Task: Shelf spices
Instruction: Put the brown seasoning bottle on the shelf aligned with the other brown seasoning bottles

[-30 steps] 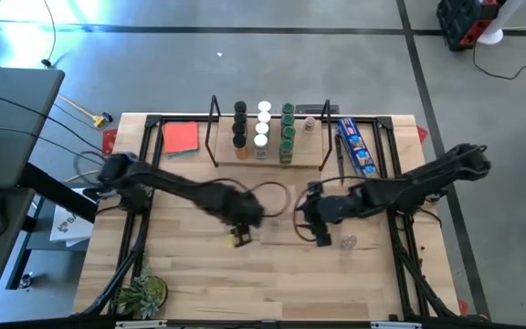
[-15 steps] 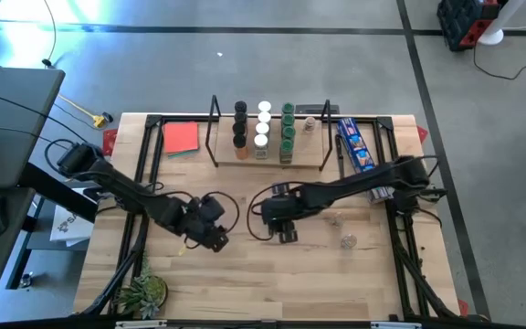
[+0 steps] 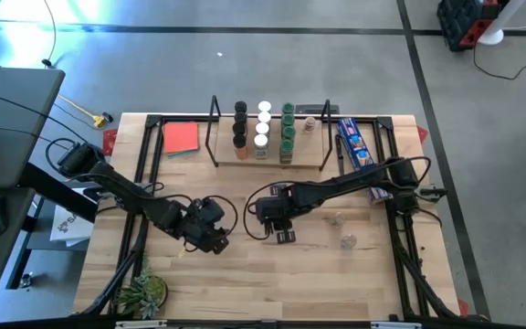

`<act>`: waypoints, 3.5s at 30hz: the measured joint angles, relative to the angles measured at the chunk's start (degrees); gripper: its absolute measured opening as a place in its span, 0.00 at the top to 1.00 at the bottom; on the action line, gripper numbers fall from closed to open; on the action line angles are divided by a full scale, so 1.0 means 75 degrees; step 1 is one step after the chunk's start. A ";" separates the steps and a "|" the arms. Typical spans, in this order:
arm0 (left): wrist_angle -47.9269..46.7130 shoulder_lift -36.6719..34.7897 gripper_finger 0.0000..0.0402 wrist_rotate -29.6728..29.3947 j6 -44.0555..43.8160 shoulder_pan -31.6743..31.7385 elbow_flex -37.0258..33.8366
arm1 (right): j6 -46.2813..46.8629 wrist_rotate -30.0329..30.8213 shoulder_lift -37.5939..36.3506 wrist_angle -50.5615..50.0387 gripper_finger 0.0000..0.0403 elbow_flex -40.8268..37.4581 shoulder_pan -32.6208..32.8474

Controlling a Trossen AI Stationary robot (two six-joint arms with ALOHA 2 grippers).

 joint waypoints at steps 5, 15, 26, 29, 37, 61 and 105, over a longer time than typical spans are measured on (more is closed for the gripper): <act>0.0188 0.0000 0.41 -0.0079 0.0182 -0.0003 0.0000 | -0.0020 -0.0264 -0.0035 -0.0076 0.86 0.0026 -0.0105; 0.0181 0.0000 0.41 -0.0228 0.0186 -0.0107 0.0000 | -0.0226 -0.0292 -0.0120 -0.0629 0.99 0.0507 -0.0125; 0.0193 0.0000 0.41 -0.0249 0.0175 -0.0245 0.0000 | -0.0966 -0.1181 -0.0120 -0.0691 0.65 0.0507 0.0039; 0.0196 0.0000 0.41 -0.0282 0.0176 -0.0245 0.0000 | -0.1238 -0.1943 -0.0104 -0.0678 0.52 0.0507 0.0109; 0.0274 0.0000 0.41 -0.0306 0.0175 -0.0245 0.0003 | -0.1478 -0.1167 0.0098 -0.0257 0.41 0.0504 0.0397; 0.0354 0.0000 0.41 -0.0346 0.0180 -0.0245 0.0009 | -0.1031 -0.0237 0.0211 -0.1041 0.61 0.0498 0.0516; 0.0575 0.0000 0.41 -0.0420 0.0392 -0.0277 0.0006 | -0.3219 0.0044 -0.0825 -0.1725 0.45 0.0495 -0.5605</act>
